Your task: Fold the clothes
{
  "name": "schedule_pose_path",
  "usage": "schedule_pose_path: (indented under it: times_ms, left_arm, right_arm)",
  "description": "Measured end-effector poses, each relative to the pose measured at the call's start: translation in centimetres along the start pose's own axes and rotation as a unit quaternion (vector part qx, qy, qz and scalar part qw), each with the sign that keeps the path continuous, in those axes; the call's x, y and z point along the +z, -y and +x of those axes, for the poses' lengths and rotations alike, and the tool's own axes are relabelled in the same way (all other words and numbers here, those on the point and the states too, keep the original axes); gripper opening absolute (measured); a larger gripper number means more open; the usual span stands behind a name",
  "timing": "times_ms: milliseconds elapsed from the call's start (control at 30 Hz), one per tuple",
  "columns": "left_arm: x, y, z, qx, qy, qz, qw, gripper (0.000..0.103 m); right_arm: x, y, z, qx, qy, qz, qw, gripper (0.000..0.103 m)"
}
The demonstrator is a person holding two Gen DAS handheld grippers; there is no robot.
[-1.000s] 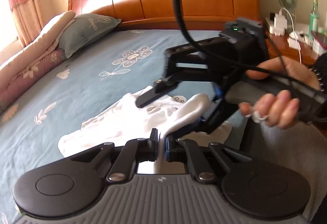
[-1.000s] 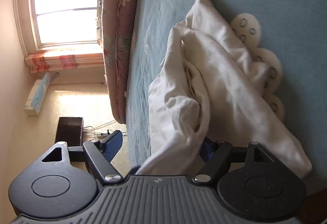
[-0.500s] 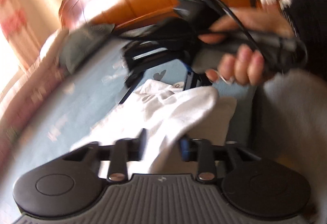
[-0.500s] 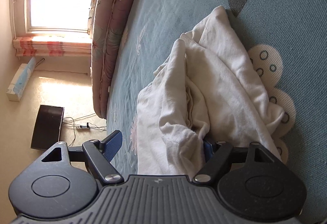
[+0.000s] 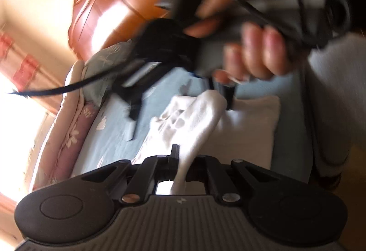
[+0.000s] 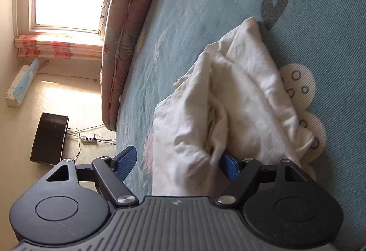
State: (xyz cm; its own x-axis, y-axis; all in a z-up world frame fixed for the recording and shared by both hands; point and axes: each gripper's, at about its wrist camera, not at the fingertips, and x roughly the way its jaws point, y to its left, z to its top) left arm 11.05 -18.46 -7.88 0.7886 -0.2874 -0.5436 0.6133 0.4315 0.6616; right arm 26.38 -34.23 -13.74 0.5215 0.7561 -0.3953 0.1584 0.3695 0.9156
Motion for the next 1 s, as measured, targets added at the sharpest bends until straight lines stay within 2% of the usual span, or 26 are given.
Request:
schedule_pose_path:
  times_ms: [167, 267, 333, 433, 500, 600, 667, 767, 1000]
  left_arm:
    - [-0.5, -1.4, -0.6, -0.016, -0.001, -0.038, 0.9991, 0.002]
    - [-0.8, -1.7, -0.5, -0.025, -0.002, -0.052, 0.9983, 0.002]
    - [-1.0, -1.7, -0.2, -0.034, -0.003, -0.061, 0.9975, 0.002]
    - [-1.5, -1.4, 0.1, -0.048, -0.004, -0.071, 0.9963, 0.002]
    - [-2.1, -0.7, 0.1, -0.059, -0.006, -0.074, 0.9955, 0.002]
    - [-3.0, 0.2, 0.8, -0.074, -0.018, -0.078, 0.9941, 0.003]
    - [-3.5, 0.5, 1.4, -0.080, -0.024, -0.079, 0.9934, 0.003]
    - [-3.2, 0.0, 1.8, -0.078, -0.021, -0.079, 0.9936, 0.002]
    - [-0.6, -1.9, 0.7, -0.056, 0.019, -0.079, 0.9951, 0.002]
  right_arm:
    - [1.1, 0.0, 1.7, 0.007, -0.009, 0.010, 1.000, 0.082]
    - [2.3, -1.7, 2.8, 0.003, -0.012, -0.030, 0.999, 0.082]
    - [3.1, -2.0, 3.7, -0.015, -0.024, -0.048, 0.998, 0.079]
    - [4.0, -0.5, 4.3, -0.035, -0.041, -0.058, 0.997, 0.060]
    - [4.4, 1.0, 4.0, -0.035, -0.044, -0.056, 0.997, 0.026]
    - [4.3, 3.0, 3.6, -0.010, -0.039, -0.055, 0.998, 0.011]
    - [4.0, 3.1, 3.3, -0.006, -0.033, -0.069, 0.997, 0.010]
    - [3.5, 1.9, 3.3, -0.022, -0.022, -0.097, 0.995, 0.012]
    - [4.9, -3.3, 1.5, -0.017, -0.002, -0.173, 0.985, 0.012]
